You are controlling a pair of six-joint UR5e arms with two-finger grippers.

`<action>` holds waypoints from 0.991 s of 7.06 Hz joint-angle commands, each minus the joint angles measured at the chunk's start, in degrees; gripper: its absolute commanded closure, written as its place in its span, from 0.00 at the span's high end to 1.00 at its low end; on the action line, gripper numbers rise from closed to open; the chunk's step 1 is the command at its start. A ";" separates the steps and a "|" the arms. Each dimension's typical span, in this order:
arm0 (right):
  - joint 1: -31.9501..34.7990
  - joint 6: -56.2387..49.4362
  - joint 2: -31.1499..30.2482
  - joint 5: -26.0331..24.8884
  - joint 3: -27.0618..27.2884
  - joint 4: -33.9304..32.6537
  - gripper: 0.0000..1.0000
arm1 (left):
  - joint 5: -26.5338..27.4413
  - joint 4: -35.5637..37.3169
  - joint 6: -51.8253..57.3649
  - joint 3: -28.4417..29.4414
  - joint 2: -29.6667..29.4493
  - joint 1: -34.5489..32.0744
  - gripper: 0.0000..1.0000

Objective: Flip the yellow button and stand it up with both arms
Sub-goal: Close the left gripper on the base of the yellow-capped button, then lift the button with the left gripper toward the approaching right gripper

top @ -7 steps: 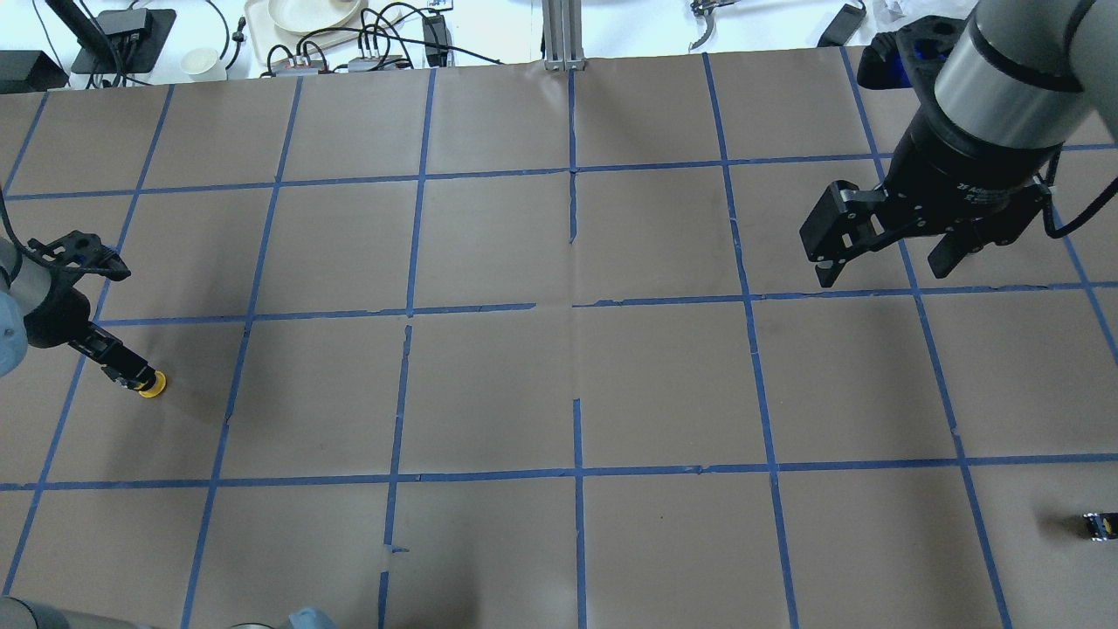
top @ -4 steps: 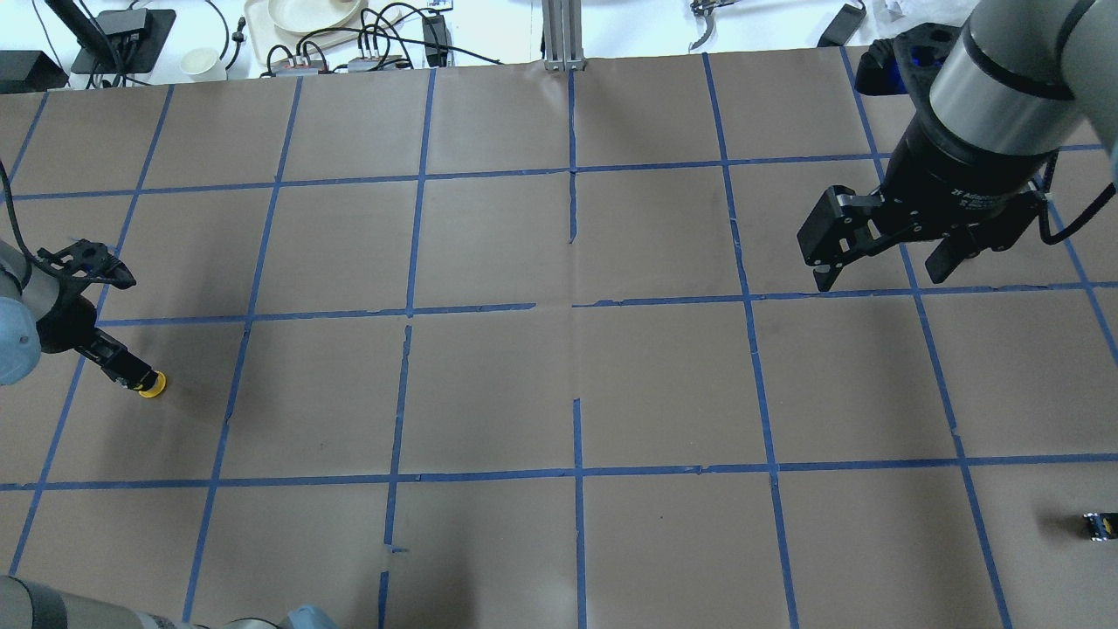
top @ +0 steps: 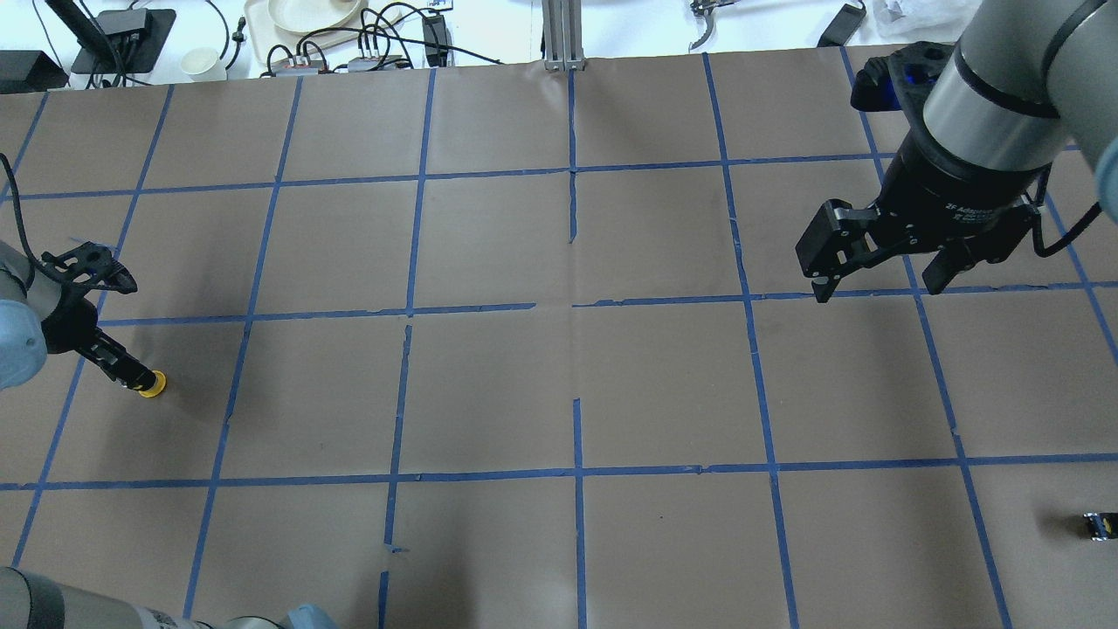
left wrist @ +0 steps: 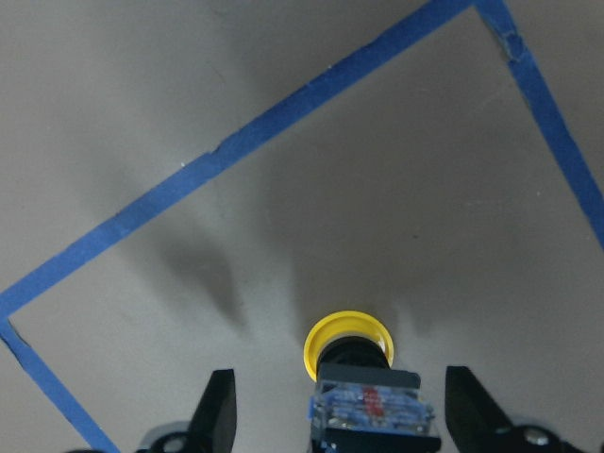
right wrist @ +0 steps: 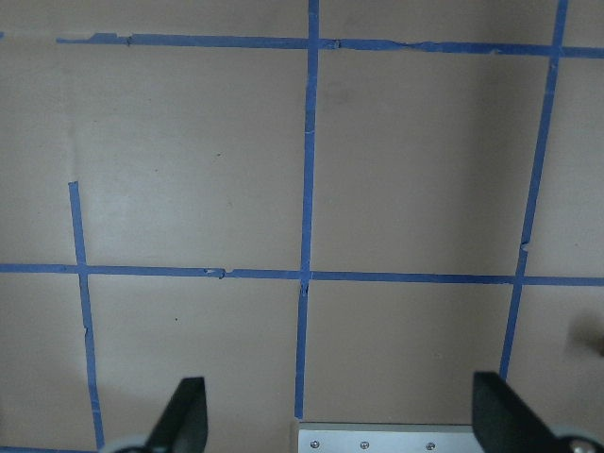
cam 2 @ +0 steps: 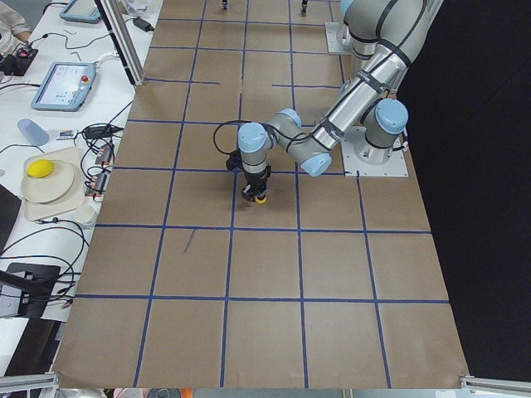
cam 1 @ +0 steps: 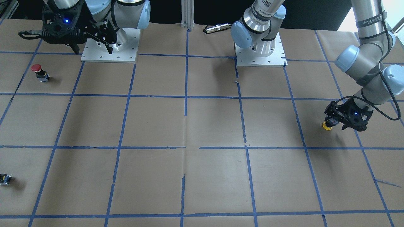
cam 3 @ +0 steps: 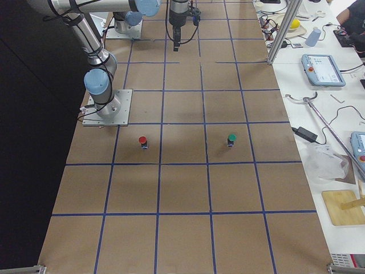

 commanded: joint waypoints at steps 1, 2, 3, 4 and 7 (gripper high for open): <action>-0.12 0.40 0.04 -0.02 0.17 -0.13 1.00 | 0.11 -0.24 0.71 0.10 0.81 0.01 0.20; -0.03 0.40 0.04 -0.02 0.18 -0.13 1.00 | -1.02 -1.64 0.63 0.54 1.78 -0.17 0.16; -0.03 0.32 0.30 -0.02 0.18 -0.13 1.00 | -6.08 -8.53 0.02 1.67 4.14 -0.08 0.16; -0.12 0.31 0.39 -0.02 0.26 -0.22 1.00 | -10.48 -18.34 -1.82 3.51 8.08 -0.52 0.16; -1.43 0.75 0.39 1.20 0.35 -0.30 1.00 | -28.99 -39.38 -15.00 8.09 12.15 -6.47 0.16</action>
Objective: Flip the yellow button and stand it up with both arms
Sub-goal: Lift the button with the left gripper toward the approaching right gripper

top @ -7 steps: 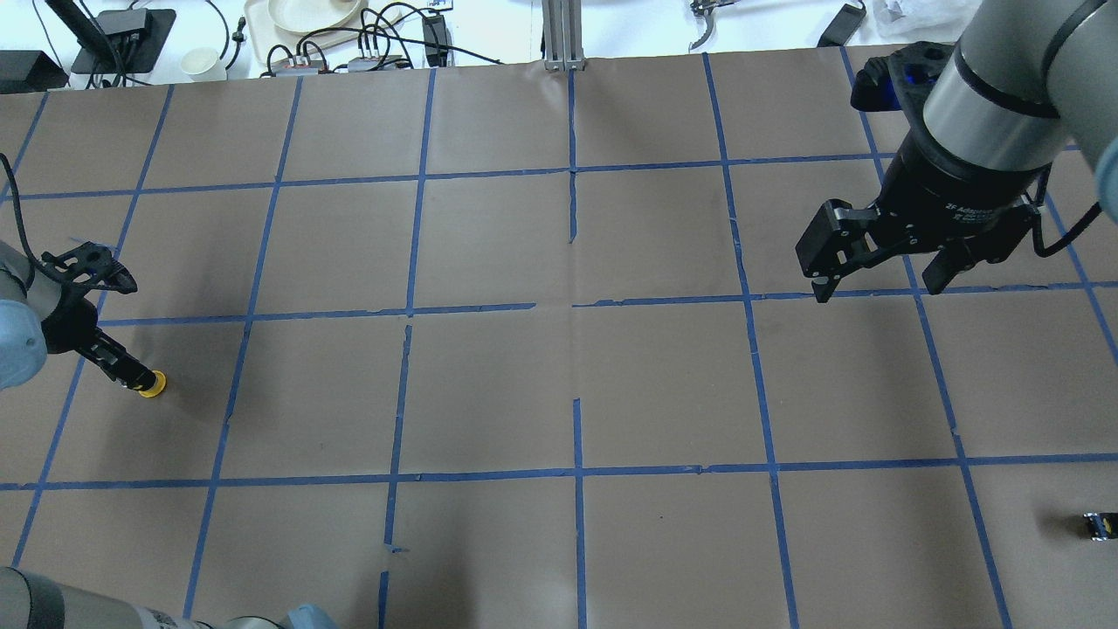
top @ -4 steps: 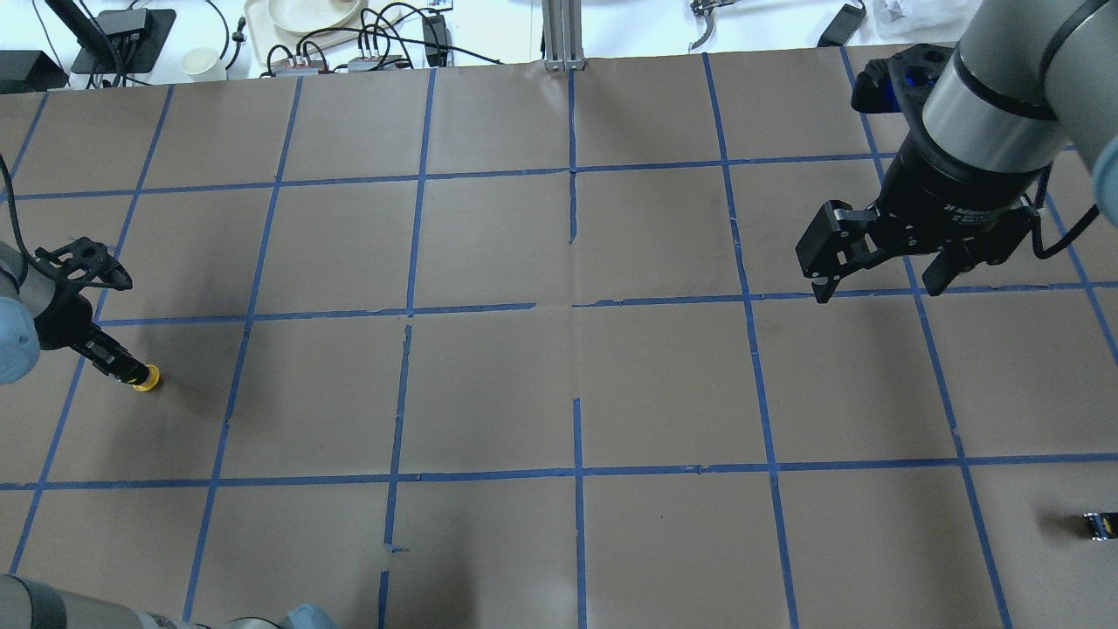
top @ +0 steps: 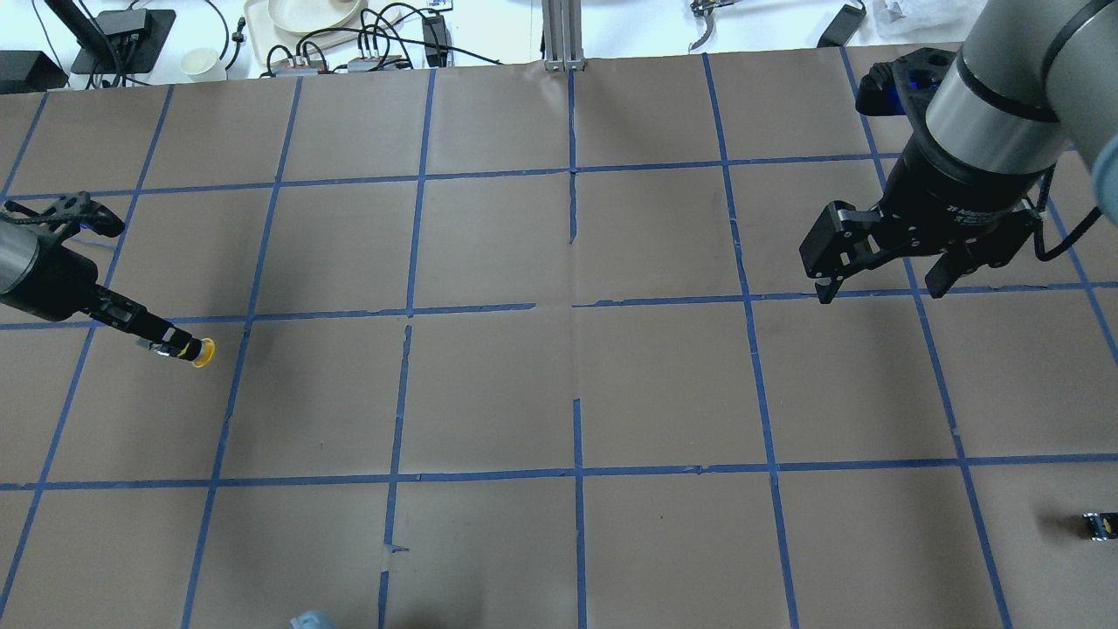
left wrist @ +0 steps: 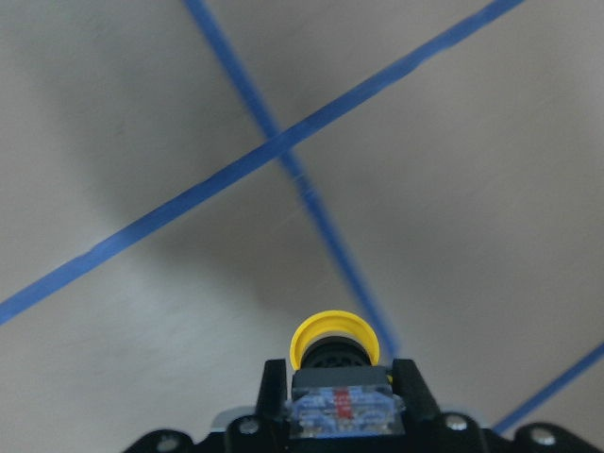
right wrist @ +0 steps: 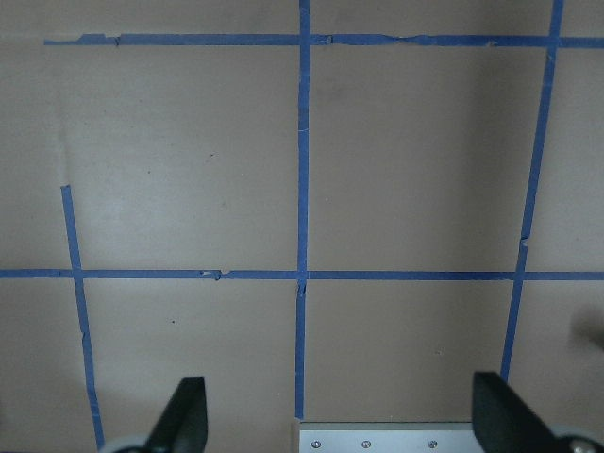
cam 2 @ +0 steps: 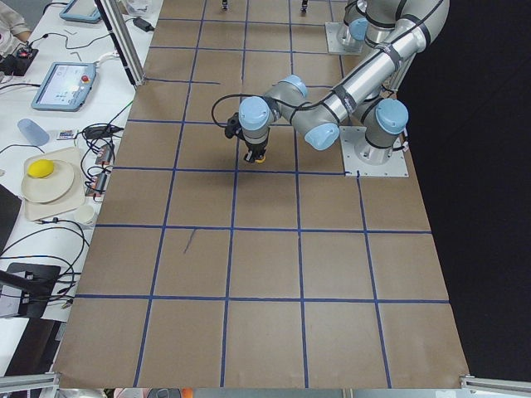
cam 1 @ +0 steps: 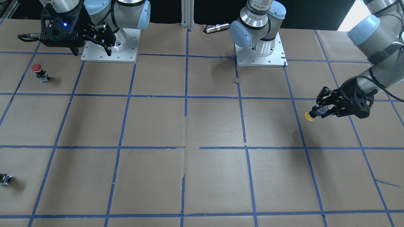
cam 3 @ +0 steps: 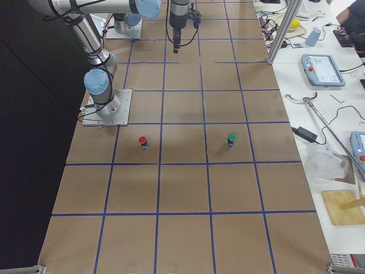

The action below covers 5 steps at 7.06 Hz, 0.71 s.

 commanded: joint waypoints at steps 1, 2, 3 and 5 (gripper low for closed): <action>-0.53 5.23 0.22 2.71 -0.88 -0.25 1.00 | -18.01 -12.13 -7.74 2.19 2.21 -5.74 0.16; -0.62 10.50 1.09 10.39 -1.15 -0.42 1.00 | -24.62 -13.47 -15.08 2.20 4.40 -10.46 0.16; -1.23 14.38 1.36 16.29 -1.93 -1.03 1.00 | -34.09 -13.40 -25.69 2.37 5.90 -15.30 0.15; -4.99 17.58 1.63 29.21 -2.12 -1.04 1.00 | -45.03 -13.13 -39.36 2.37 8.88 -22.00 0.14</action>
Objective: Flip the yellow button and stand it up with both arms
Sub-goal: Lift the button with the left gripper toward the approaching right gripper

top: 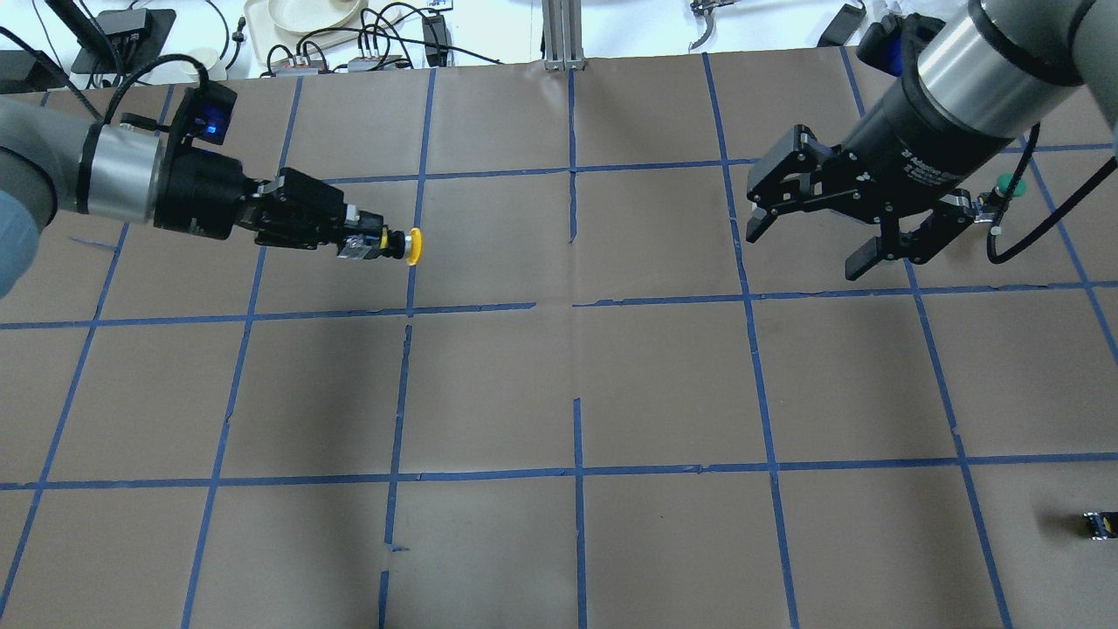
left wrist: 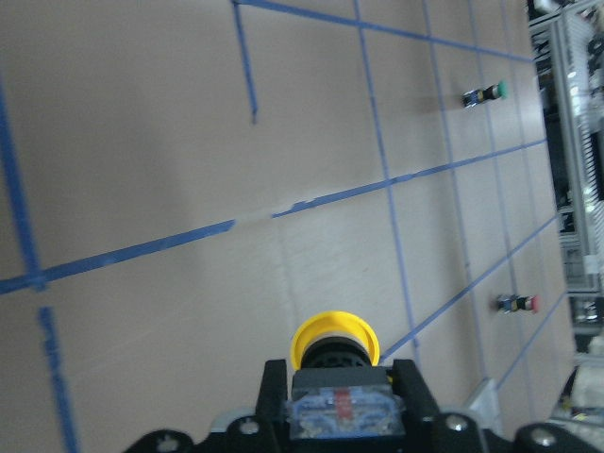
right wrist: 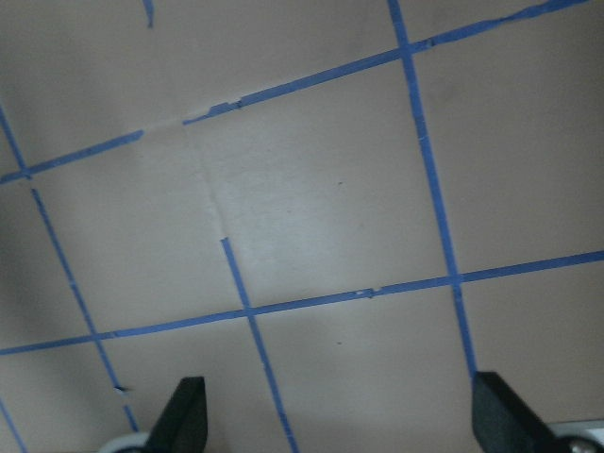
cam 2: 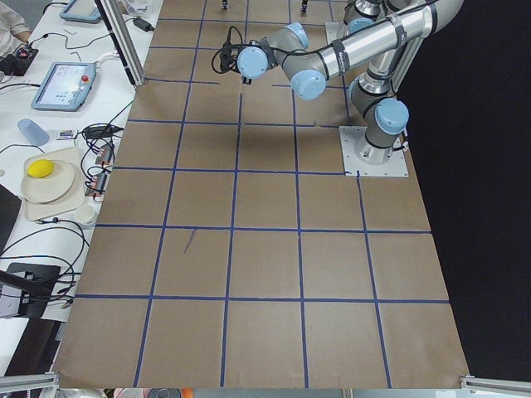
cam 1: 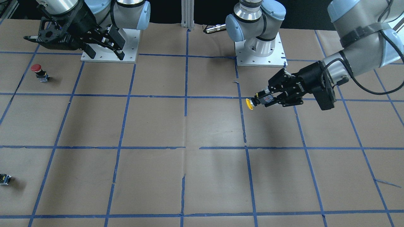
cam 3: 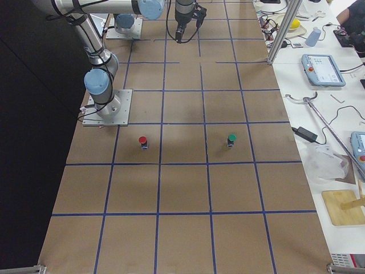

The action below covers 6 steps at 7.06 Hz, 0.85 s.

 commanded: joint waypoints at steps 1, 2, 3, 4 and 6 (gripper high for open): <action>-3.71 3.82 0.29 14.65 -0.12 0.14 1.00 | -12.29 -0.15 -14.43 -0.92 4.46 -4.89 0.13; -4.51 9.93 0.38 21.42 -0.12 0.14 1.00 | -17.39 -0.33 -17.80 -1.62 7.09 -6.29 0.12; -4.52 14.60 0.38 25.84 -0.03 0.14 1.00 | -23.45 -0.33 -21.49 -2.94 7.82 -6.83 0.12; -4.35 16.83 -0.06 28.76 0.23 0.23 1.00 | -28.73 -0.24 -21.96 -4.95 8.35 -7.88 0.10; -4.17 23.05 -0.06 35.87 0.41 0.23 1.00 | -32.20 0.46 -23.20 -7.08 9.49 -12.53 0.08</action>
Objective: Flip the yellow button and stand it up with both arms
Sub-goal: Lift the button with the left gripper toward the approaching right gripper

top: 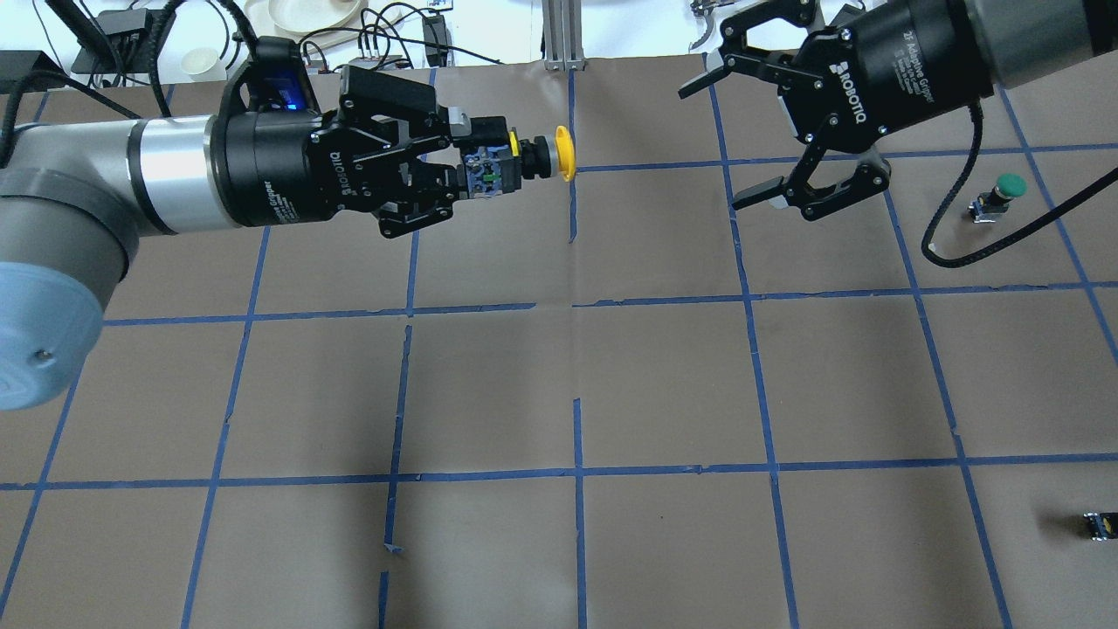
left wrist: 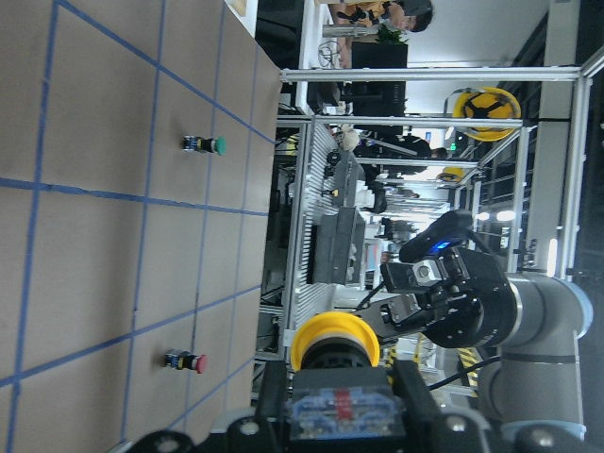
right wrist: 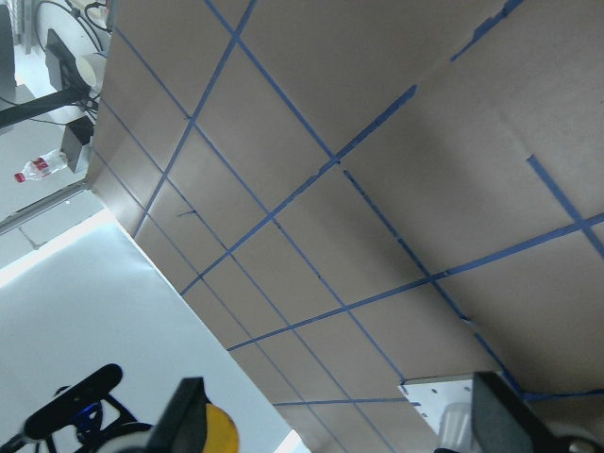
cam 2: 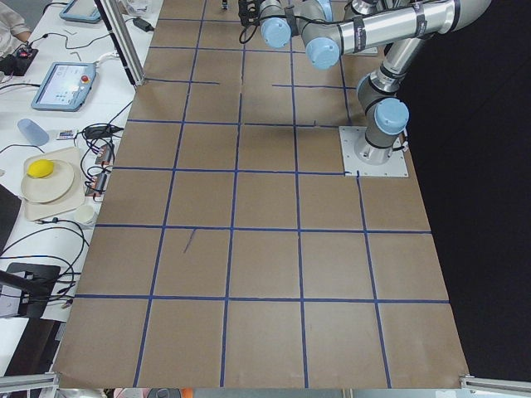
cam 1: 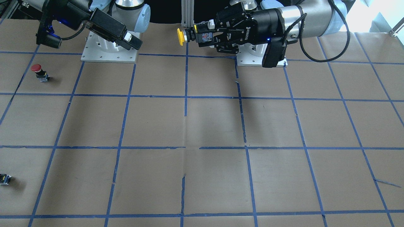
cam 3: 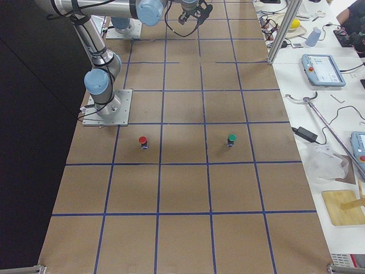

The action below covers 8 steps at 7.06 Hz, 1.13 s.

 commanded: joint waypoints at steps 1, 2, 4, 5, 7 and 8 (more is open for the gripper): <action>0.54 7.75 -0.13 7.01 0.26 0.01 1.00 | -4.29 0.35 -2.23 -1.25 1.13 -2.87 0.07; 0.54 7.96 -0.22 7.12 0.43 0.36 1.00 | -4.40 0.26 -2.77 -1.34 1.22 -3.05 0.07; 3.24 11.54 -0.40 7.04 1.05 0.72 0.99 | -4.31 0.34 -2.95 -2.13 0.87 -3.05 0.07; 4.05 13.83 -0.40 7.04 1.05 0.54 0.99 | -4.49 0.34 -3.73 -2.04 0.70 -3.05 0.07; 4.23 15.94 -0.49 7.12 1.14 0.98 0.97 | -4.58 0.43 -4.09 -1.96 0.69 -3.05 0.07; 4.58 18.13 -0.75 7.21 1.14 0.98 0.96 | -4.49 0.43 -4.09 -1.96 0.61 -3.05 0.07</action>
